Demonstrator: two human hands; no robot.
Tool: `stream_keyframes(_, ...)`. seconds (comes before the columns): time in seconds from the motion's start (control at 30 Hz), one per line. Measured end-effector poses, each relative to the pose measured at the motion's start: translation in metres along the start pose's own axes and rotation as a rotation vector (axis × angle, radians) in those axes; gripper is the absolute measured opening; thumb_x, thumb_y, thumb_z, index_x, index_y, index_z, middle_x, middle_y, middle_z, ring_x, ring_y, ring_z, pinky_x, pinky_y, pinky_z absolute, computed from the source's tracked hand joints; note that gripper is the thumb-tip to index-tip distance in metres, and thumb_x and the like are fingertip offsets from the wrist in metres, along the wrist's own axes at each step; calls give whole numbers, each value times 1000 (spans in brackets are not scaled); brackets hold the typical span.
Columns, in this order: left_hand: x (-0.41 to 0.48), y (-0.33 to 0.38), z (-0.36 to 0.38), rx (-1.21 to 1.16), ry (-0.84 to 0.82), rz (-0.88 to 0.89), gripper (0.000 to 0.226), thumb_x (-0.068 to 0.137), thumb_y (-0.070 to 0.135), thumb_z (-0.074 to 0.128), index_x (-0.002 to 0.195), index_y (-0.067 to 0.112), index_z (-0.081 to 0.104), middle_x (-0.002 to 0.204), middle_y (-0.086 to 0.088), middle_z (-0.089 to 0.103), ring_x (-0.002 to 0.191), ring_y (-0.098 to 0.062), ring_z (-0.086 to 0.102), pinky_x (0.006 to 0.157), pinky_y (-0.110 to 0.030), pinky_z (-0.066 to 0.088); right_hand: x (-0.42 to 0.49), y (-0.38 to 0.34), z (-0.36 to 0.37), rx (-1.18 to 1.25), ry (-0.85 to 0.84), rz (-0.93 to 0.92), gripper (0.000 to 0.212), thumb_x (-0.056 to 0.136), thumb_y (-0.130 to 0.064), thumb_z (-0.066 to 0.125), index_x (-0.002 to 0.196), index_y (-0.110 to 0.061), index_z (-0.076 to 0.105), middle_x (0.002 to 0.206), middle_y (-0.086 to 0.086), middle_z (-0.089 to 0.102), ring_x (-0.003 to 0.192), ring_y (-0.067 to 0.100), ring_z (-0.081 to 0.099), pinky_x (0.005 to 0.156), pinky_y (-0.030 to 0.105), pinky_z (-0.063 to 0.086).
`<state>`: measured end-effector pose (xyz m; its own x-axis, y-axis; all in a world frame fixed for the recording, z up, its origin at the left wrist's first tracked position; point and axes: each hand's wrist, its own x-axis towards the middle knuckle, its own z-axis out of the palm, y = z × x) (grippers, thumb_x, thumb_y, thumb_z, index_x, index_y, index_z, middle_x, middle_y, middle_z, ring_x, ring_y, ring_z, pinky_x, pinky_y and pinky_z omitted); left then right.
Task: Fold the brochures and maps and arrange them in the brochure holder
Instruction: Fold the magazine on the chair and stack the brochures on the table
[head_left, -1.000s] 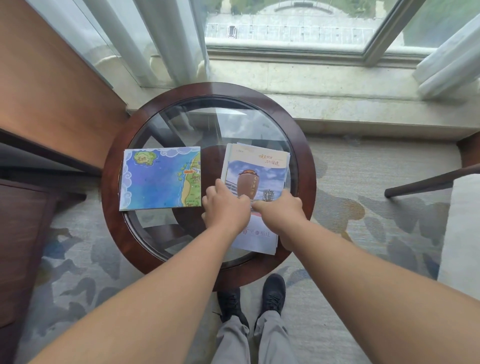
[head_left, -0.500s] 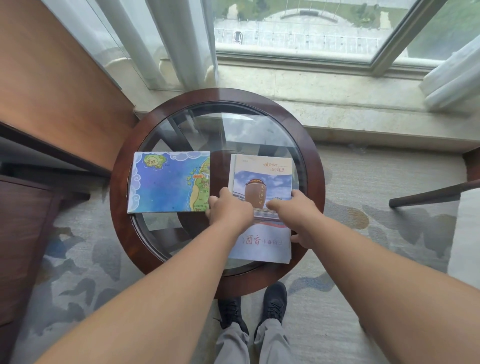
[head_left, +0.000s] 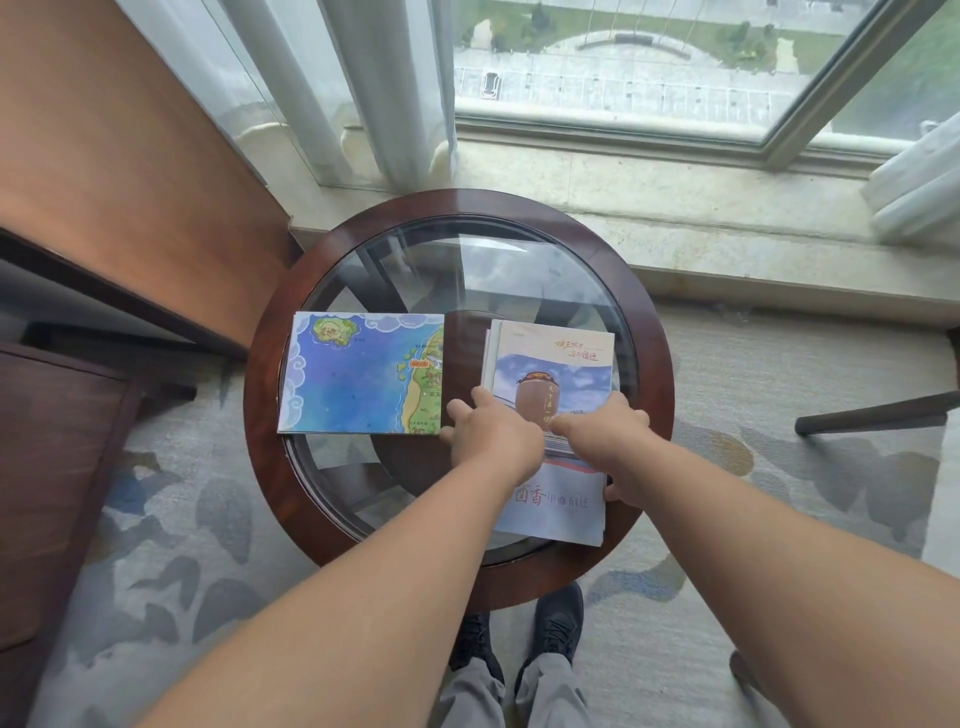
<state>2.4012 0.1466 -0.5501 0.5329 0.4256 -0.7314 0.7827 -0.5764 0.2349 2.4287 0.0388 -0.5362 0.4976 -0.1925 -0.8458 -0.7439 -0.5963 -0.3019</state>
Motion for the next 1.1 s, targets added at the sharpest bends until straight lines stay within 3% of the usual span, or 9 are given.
stream_keyframes(0.13, 3, -4, -4, 16, -46, 31, 55, 89, 29, 50, 139, 13, 31, 140, -12, 28, 125, -36, 39, 82, -38, 40, 0, -2, -1, -57, 12, -3, 74, 87, -37, 65, 146, -13, 26, 141, 11, 30, 98, 27, 45, 81, 45, 47)
stream_keyframes(0.2, 7, -9, -12, 24, -16, 82, 52, 89, 30, 49, 137, 13, 38, 138, -11, 34, 120, -33, 46, 88, -41, 46, -1, -1, -2, -59, 51, 23, 76, 87, -38, 65, 147, -14, 25, 143, 12, 30, 94, 29, 45, 81, 45, 46)
stream_keyframes(0.3, 21, -25, -34, 47, 207, 183, 47, 90, 29, 47, 135, 16, 45, 134, -10, 43, 120, -31, 44, 89, -42, 42, 0, 1, 0, -175, 185, -41, 78, 88, -36, 60, 151, -16, 18, 145, 14, 28, 116, 38, 45, 94, 46, 43)
stream_keyframes(0.4, 44, -46, -60, 154, 383, 200, 45, 89, 23, 48, 133, 15, 47, 132, -12, 44, 121, -33, 39, 95, -43, 38, -5, 0, 9, -361, 345, -314, 80, 86, -34, 57, 153, -22, 15, 147, 10, 27, 129, 36, 33, 101, 46, 38)
stream_keyframes(0.5, 72, -65, -86, 331, 402, 250, 61, 89, 20, 48, 147, 16, 31, 154, -11, 28, 140, -32, 24, 109, -46, 27, -13, -2, 26, -516, 351, -583, 77, 86, -33, 57, 152, -25, 19, 152, 5, 23, 135, 32, 26, 108, 46, 32)
stream_keyframes(0.63, 103, -70, -113, 545, 276, 380, 77, 92, 29, 50, 156, 20, 8, 164, -6, 8, 151, -27, 3, 119, -50, 14, -17, -1, 50, -734, 239, -692, 81, 86, -40, 61, 152, -27, 17, 157, 5, 16, 142, 34, 16, 111, 51, 30)
stream_keyframes(0.73, 111, -69, -120, 601, 219, 396, 84, 88, 52, 59, 154, 21, 16, 160, -7, 19, 148, -28, 15, 115, -54, 21, -16, 1, 62, -827, 216, -684, 87, 84, -47, 65, 152, -28, 14, 156, 6, 13, 146, 36, 9, 113, 58, 25)
stream_keyframes(0.87, 99, -66, -104, 669, 306, 455, 78, 75, 65, 66, 132, 18, 41, 132, -10, 42, 123, -32, 42, 101, -49, 37, -15, -1, 68, -859, 218, -645, 90, 83, -48, 68, 151, -27, 14, 156, 7, 10, 146, 39, 6, 112, 63, 22)
stream_keyframes(1.1, 94, -63, -97, 685, 352, 448, 87, 62, 74, 72, 120, 15, 46, 118, -7, 45, 111, -29, 45, 91, -42, 39, -16, -5, 71, -873, 203, -610, 89, 84, -42, 69, 151, -27, 12, 157, 8, 9, 146, 40, 4, 112, 66, 22)
